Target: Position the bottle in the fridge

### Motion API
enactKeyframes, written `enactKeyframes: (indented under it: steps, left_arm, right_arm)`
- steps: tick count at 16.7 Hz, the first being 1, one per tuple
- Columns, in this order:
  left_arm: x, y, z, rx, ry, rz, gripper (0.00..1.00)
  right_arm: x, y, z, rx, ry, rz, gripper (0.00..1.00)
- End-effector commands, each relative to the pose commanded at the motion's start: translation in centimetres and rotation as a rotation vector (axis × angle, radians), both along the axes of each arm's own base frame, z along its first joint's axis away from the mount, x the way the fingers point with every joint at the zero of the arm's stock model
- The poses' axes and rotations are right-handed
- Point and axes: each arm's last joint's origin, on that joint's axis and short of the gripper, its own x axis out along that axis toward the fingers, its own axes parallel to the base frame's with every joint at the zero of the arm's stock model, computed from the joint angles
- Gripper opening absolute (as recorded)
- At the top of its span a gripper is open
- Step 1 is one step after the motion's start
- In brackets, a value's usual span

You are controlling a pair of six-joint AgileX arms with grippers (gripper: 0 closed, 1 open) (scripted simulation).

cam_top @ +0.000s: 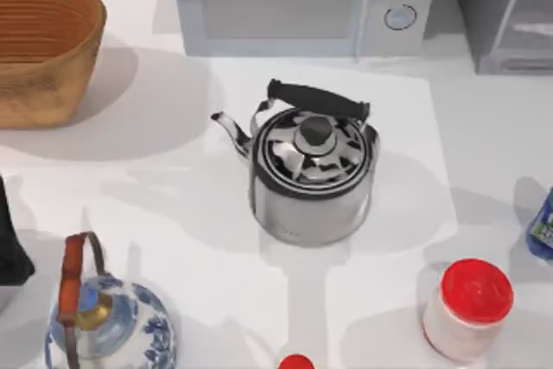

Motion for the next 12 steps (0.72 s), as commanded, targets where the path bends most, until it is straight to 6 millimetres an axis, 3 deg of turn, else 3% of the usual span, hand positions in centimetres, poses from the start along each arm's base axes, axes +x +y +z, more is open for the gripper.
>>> enactKeyframes:
  steps: [3,7,12]
  left_arm:
    - [0.0,0.0,0.0,0.000,0.000,0.000,1.00]
    - [0.0,0.0,0.0,0.000,0.000,0.000,1.00]
    - [0.0,0.0,0.0,0.000,0.000,0.000,1.00]
  right_arm:
    - [0.0,0.0,0.2,-0.004,-0.008,0.006,1.00]
    - [0.6,-0.3,2.7,-0.073,-0.076,0.079,1.00]
    - [3.9,-1.7,4.9,-0.240,-0.091,0.258,1.00]
